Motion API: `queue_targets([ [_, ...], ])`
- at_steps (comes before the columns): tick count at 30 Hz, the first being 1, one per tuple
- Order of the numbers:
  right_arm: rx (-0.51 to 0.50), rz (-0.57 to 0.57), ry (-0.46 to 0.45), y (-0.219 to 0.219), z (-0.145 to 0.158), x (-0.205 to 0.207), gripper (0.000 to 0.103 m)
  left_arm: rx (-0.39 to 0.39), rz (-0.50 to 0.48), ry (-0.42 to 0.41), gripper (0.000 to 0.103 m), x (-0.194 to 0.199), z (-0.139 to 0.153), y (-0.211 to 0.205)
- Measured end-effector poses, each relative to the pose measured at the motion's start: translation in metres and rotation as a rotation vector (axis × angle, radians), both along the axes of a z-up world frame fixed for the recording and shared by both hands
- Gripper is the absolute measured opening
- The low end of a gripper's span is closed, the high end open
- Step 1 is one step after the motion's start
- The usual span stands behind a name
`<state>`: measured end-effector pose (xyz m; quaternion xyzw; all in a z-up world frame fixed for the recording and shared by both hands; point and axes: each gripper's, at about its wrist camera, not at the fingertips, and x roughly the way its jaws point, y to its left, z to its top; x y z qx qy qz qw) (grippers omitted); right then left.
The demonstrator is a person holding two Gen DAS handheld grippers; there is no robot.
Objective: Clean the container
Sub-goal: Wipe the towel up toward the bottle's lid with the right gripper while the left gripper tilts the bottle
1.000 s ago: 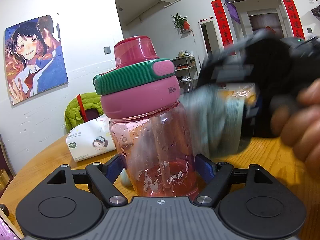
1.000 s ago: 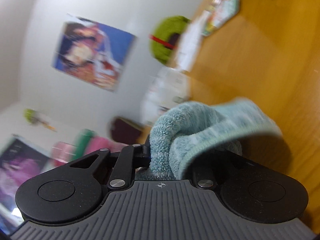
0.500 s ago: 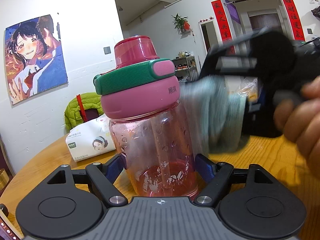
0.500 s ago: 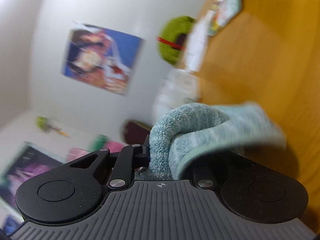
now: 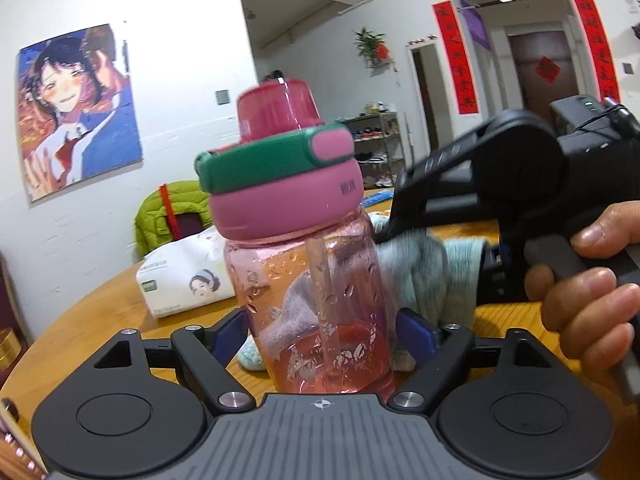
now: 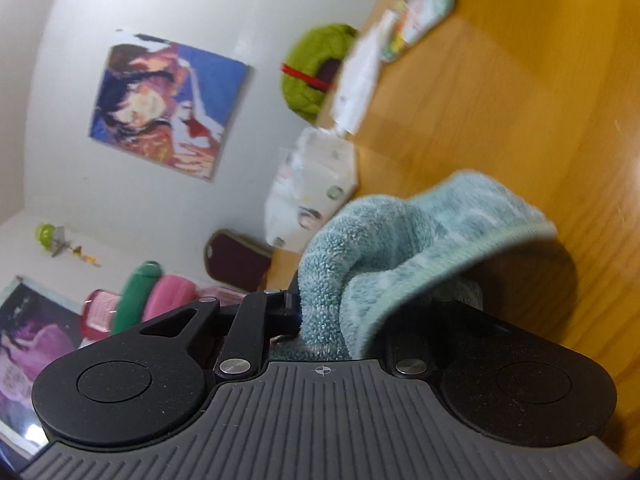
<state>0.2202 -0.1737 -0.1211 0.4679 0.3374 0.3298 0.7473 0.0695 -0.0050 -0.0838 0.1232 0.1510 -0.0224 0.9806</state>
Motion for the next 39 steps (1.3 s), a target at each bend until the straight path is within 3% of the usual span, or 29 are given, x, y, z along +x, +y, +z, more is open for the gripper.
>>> queue_targets([
  [5, 0.155, -0.037, -0.080, -0.016, 0.005, -0.003, 0.021, 0.032, 0.018, 0.006, 0.086, -0.004, -0.002, -0.011],
  [8, 0.213, 0.044, -0.016, -0.011, -0.003, 0.004, 0.022, 0.038, -0.009, 0.000, 0.086, 0.001, -0.005, -0.006],
  [13, 0.126, 0.111, 0.060, -0.002, -0.004, 0.001, 0.022, 0.009, -0.065, 0.010, 0.084, 0.014, -0.003, 0.014],
  [17, 0.056, 0.105, 0.020, 0.000, 0.006, -0.004, 0.022, 0.007, -0.093, 0.007, 0.077, 0.012, -0.004, 0.013],
  [22, -0.008, 0.079, 0.026, -0.001, 0.005, -0.006, 0.021, 0.016, -0.102, 0.004, 0.077, 0.010, -0.005, 0.011],
  [26, -0.071, 0.033, -0.031, -0.004, 0.016, -0.014, 0.018, 0.016, -0.100, 0.003, 0.077, 0.010, -0.006, 0.010],
  [29, 0.053, -0.041, -0.105, -0.024, 0.022, -0.021, 0.017, 0.020, -0.096, 0.002, 0.077, 0.010, -0.006, 0.009],
  [31, 0.244, -0.055, -0.124, -0.038, 0.018, -0.022, 0.018, 0.018, -0.097, 0.002, 0.077, 0.011, -0.006, 0.010],
  [33, 0.390, 0.003, -0.080, -0.040, 0.007, -0.016, 0.018, 0.012, -0.105, 0.004, 0.076, 0.014, -0.005, 0.010],
  [34, 0.419, 0.023, -0.045, -0.037, 0.002, -0.014, 0.018, 0.011, -0.112, 0.008, 0.076, 0.018, -0.004, 0.009],
  [36, 0.375, 0.039, -0.007, -0.030, -0.002, -0.012, 0.018, 0.011, -0.120, 0.020, 0.076, 0.024, -0.003, 0.006],
  [39, 0.329, 0.012, -0.004, -0.028, -0.004, -0.010, 0.018, 0.013, -0.108, 0.053, 0.076, 0.035, 0.002, 0.000],
])
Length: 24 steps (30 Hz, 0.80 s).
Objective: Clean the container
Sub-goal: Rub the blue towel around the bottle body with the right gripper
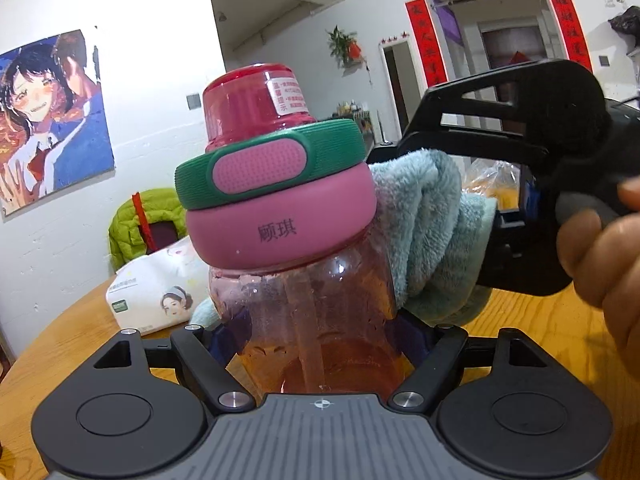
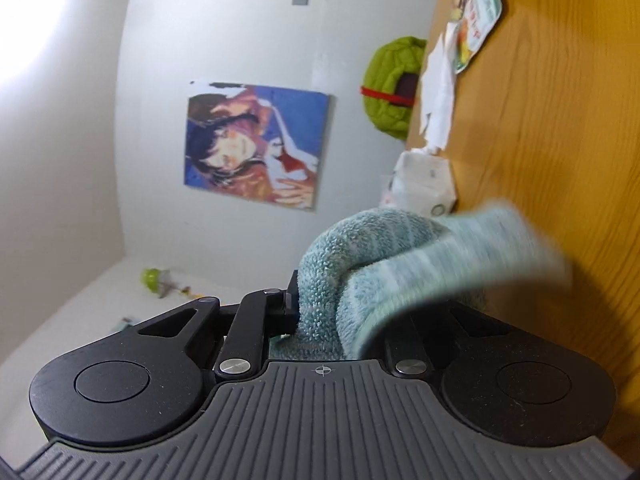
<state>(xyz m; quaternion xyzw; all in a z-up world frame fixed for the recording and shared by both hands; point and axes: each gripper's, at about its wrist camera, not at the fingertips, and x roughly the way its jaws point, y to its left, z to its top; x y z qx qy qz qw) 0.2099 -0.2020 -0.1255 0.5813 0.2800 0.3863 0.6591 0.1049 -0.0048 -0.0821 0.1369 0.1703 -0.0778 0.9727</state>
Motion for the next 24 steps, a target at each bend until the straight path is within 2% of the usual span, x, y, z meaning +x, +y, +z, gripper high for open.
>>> queue_targets([
  [2, -0.005, -0.019, 0.003, -0.004, -0.001, 0.000, 0.018, -0.002, 0.015, 0.013, 0.076, 0.005, 0.002, -0.003],
  [5, -0.047, -0.039, 0.005, -0.005, -0.001, 0.000, 0.019, 0.001, 0.014, -0.015, 0.077, 0.001, -0.002, -0.003],
  [11, -0.190, -0.041, -0.024, 0.003, 0.002, -0.003, 0.020, -0.019, -0.032, -0.024, 0.077, -0.006, -0.003, 0.012],
  [14, -0.251, -0.044, -0.032, 0.010, 0.003, -0.003, 0.021, -0.062, -0.056, -0.008, 0.076, -0.001, -0.004, 0.021],
  [19, -0.282, -0.056, -0.053, 0.011, 0.006, -0.005, 0.021, -0.056, -0.063, -0.022, 0.076, 0.000, -0.006, 0.022],
  [24, -0.296, -0.041, -0.065, 0.013, 0.008, -0.004, 0.022, -0.032, -0.009, -0.019, 0.079, 0.000, -0.006, 0.019],
])
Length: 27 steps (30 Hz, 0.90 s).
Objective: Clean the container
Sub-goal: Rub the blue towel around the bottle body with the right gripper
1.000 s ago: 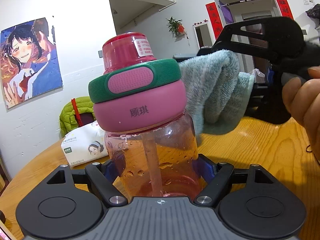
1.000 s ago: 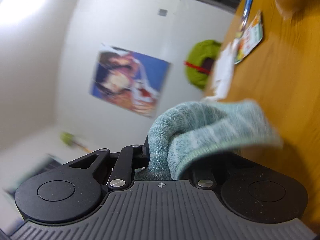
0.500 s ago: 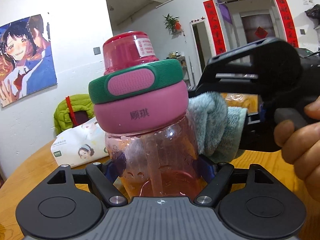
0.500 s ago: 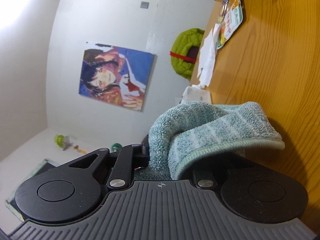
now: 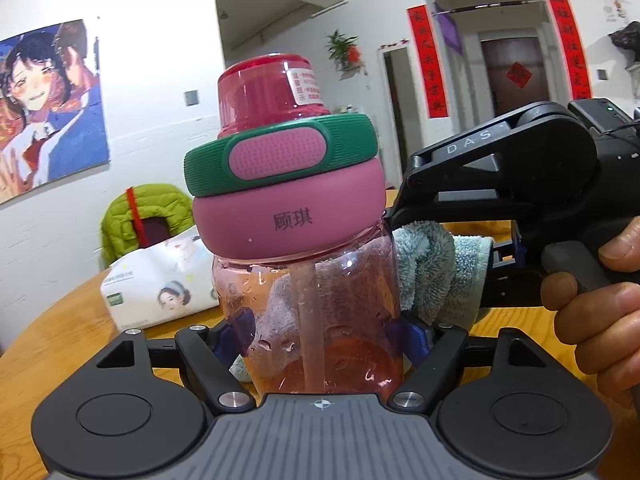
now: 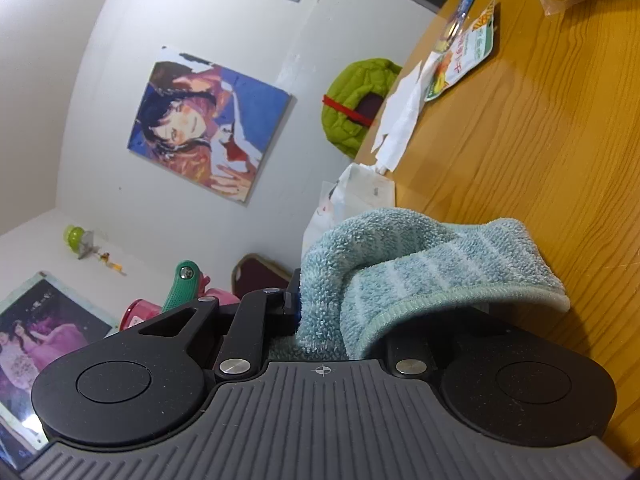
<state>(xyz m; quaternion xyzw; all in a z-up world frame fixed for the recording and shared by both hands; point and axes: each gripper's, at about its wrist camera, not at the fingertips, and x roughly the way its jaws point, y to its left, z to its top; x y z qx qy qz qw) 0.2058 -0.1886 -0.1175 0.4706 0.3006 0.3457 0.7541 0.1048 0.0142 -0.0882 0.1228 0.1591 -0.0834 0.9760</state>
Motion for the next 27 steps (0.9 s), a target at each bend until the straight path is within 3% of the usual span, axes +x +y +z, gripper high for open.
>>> queue_targets([
  [6, -0.010, 0.005, -0.007, 0.004, 0.003, 0.000, 0.025, -0.014, -0.014, -0.001, 0.077, 0.000, 0.000, 0.006],
  [10, 0.003, -0.037, 0.075, 0.009, 0.006, 0.002, 0.025, -0.023, -0.032, -0.003, 0.077, 0.002, -0.001, 0.014],
  [14, -0.151, -0.055, 0.042, 0.028, 0.027, 0.002, 0.025, -0.024, -0.027, -0.009, 0.077, 0.004, -0.001, 0.021],
  [17, -0.183, -0.052, 0.030, 0.039, 0.033, 0.007, 0.025, -0.025, -0.022, -0.008, 0.077, 0.004, -0.001, 0.023],
  [27, -0.096, -0.029, 0.009, 0.024, 0.013, 0.012, 0.025, 0.014, 0.097, 0.014, 0.081, -0.001, -0.002, 0.006],
])
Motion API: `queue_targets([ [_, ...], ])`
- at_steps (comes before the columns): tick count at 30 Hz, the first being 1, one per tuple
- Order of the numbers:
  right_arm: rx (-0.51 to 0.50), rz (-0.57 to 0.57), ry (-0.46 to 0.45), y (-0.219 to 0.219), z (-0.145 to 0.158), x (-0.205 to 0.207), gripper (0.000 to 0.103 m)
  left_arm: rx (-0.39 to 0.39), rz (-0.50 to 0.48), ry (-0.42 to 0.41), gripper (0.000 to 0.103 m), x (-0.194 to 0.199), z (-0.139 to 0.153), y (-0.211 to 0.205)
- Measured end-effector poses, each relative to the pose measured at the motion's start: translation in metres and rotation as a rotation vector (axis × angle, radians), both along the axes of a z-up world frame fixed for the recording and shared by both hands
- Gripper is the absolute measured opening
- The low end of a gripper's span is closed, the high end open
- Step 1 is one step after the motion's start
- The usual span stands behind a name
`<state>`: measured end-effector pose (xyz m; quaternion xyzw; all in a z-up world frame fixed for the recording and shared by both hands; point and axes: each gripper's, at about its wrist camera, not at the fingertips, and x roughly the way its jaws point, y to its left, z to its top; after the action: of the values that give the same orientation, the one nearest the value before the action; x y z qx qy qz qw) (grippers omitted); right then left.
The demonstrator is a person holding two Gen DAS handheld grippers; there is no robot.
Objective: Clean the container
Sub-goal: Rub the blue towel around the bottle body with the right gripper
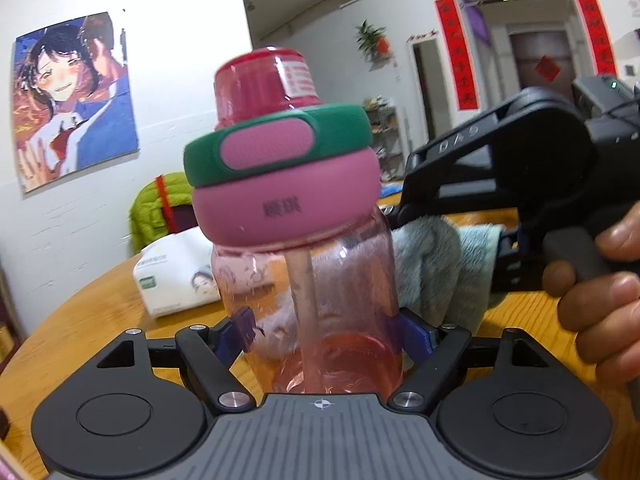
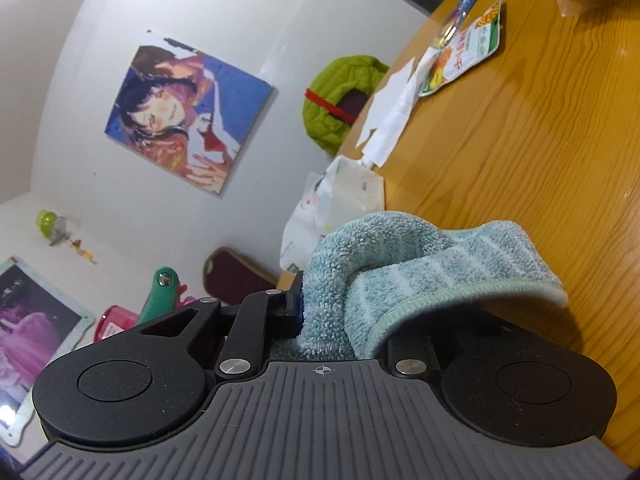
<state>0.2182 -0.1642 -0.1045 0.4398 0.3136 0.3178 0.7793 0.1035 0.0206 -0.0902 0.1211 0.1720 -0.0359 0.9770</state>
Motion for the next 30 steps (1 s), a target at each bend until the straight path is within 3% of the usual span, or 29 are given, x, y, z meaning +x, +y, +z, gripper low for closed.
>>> queue_targets([
  [3, -0.001, 0.017, 0.029, 0.000, -0.002, 0.003, 0.025, -0.013, 0.011, -0.001, 0.082, -0.004, 0.001, -0.001],
  [10, -0.229, 0.046, 0.071, 0.018, -0.001, 0.005, 0.024, -0.030, -0.001, 0.007, 0.075, -0.004, 0.001, 0.005],
  [14, -0.236, 0.083, 0.113, 0.017, -0.012, 0.015, 0.019, -0.030, -0.003, 0.007, 0.075, -0.004, 0.002, 0.004],
  [20, -0.278, 0.035, 0.025, 0.022, -0.009, 0.008, 0.017, -0.030, -0.003, 0.007, 0.075, -0.004, 0.002, 0.003],
  [23, -0.119, -0.032, -0.057, 0.003, 0.001, 0.001, 0.017, -0.030, -0.004, 0.005, 0.075, -0.004, 0.002, 0.003],
  [25, 0.084, -0.040, -0.082, -0.014, 0.002, 0.000, 0.017, -0.029, -0.005, 0.004, 0.075, -0.004, 0.001, 0.002],
  [27, 0.299, 0.007, -0.055, -0.023, -0.008, 0.004, 0.018, -0.031, -0.008, 0.003, 0.075, -0.004, 0.002, 0.002],
  [29, 0.433, 0.083, 0.013, -0.021, -0.020, 0.011, 0.021, -0.031, -0.009, 0.002, 0.075, -0.004, 0.001, 0.002],
  [30, 0.447, 0.116, 0.046, -0.017, -0.025, 0.015, 0.021, -0.028, -0.008, 0.002, 0.075, -0.004, 0.001, 0.002],
])
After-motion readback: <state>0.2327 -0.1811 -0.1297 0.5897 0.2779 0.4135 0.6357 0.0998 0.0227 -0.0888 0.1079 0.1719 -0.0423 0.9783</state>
